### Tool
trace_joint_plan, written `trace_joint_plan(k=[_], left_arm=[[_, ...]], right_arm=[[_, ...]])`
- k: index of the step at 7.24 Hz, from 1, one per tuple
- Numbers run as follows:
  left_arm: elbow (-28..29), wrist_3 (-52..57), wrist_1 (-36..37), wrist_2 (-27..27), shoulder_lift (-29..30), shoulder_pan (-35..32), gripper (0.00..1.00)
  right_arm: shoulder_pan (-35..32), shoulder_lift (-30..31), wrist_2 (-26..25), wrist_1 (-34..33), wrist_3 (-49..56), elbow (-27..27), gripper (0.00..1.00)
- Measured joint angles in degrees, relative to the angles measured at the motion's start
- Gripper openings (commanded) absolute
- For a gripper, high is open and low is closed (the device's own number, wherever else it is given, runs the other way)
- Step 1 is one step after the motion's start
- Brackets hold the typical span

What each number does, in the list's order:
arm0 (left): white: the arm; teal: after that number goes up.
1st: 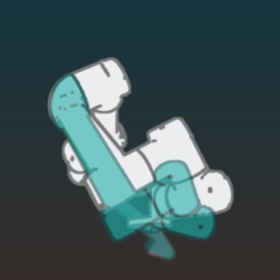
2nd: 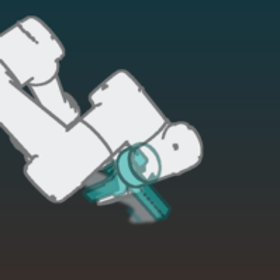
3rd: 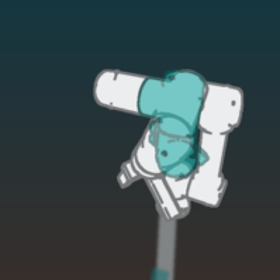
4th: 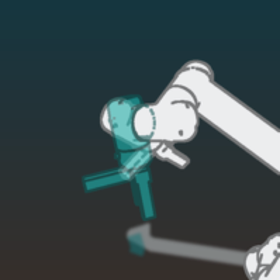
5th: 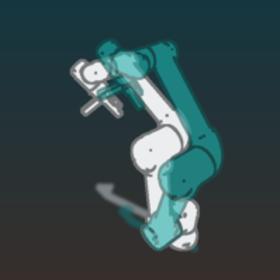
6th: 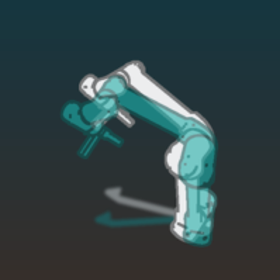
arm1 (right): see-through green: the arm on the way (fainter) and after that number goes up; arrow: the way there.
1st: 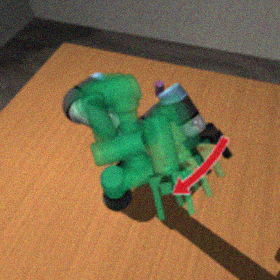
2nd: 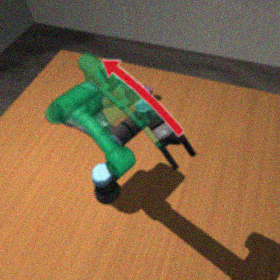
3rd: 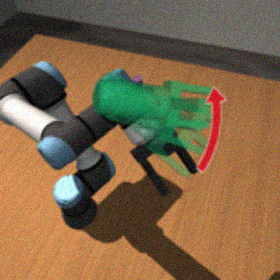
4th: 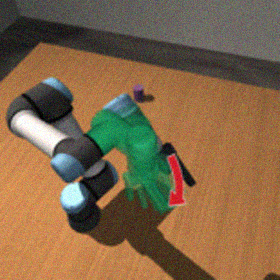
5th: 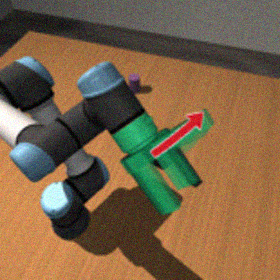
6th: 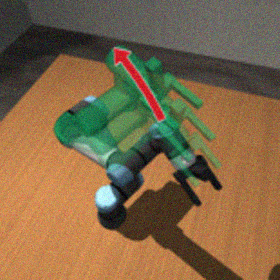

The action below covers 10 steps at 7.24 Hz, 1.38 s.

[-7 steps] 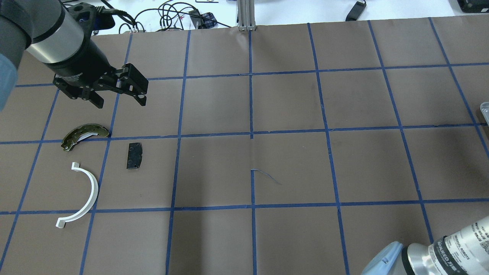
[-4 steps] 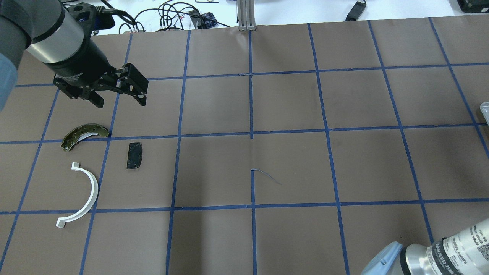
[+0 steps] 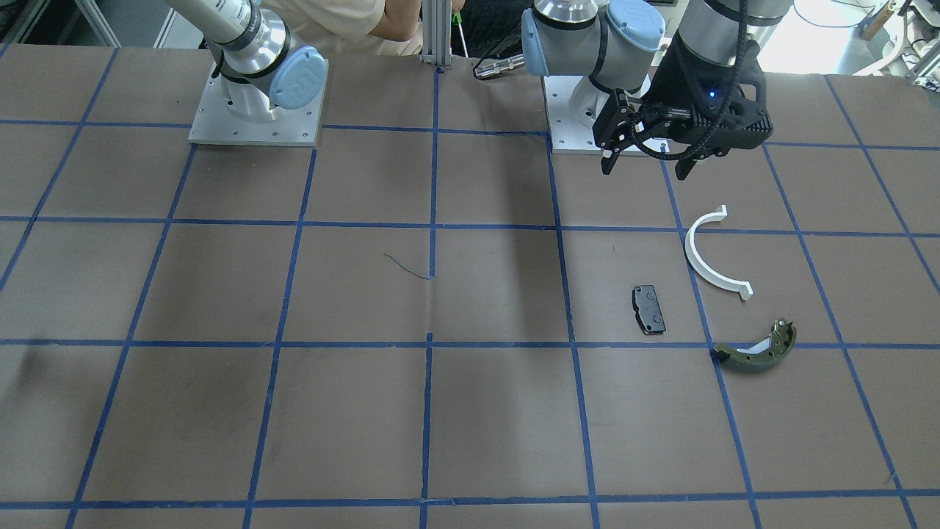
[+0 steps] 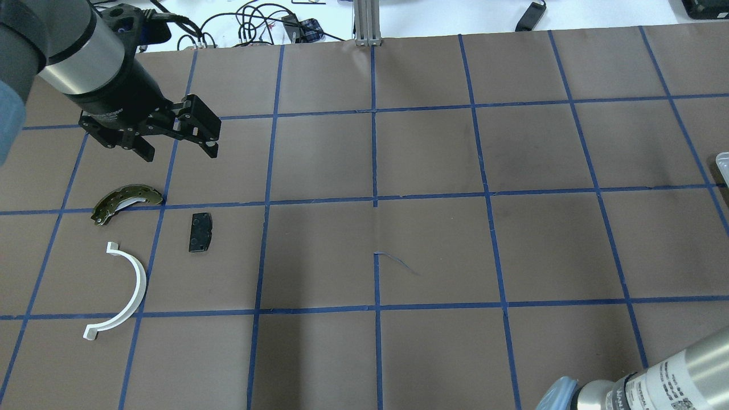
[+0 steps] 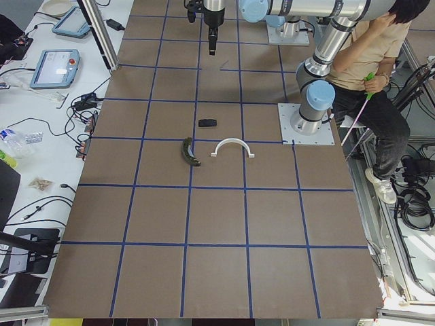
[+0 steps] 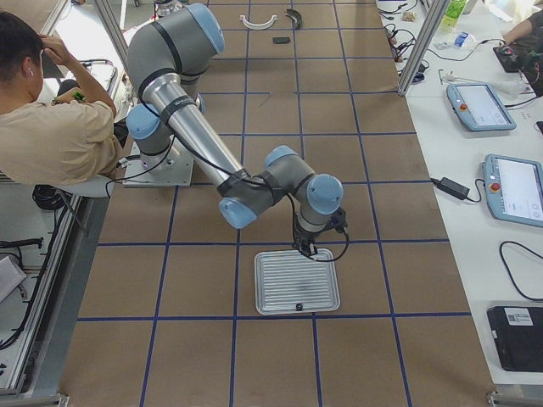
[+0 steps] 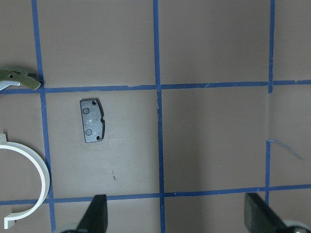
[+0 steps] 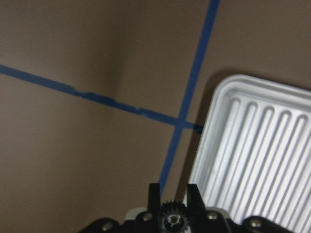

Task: Place bearing gear from tray to pile

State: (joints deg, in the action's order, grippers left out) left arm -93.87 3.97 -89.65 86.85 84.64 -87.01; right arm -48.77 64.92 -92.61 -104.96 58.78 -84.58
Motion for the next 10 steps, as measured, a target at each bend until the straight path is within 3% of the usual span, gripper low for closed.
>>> trace_joint_plan(k=[4,7,10], left_arm=[[-0.1,0.1,0.0,0.0,0.0,0.0,1.0],[-0.1,0.0,0.0,0.0,0.0,0.0,1.0],[-0.2,0.1,0.0,0.1,-0.2,0.0,1.0]], right_arm=[[-21.0,1.3,1.9,1.6,-13.9,-0.9,0.0],[-38.6,1.3,3.2,0.5,-33.4,-2.0,0.0],[-53.8,0.4,3.4,-8.0,-50.1,-5.3,0.0]])
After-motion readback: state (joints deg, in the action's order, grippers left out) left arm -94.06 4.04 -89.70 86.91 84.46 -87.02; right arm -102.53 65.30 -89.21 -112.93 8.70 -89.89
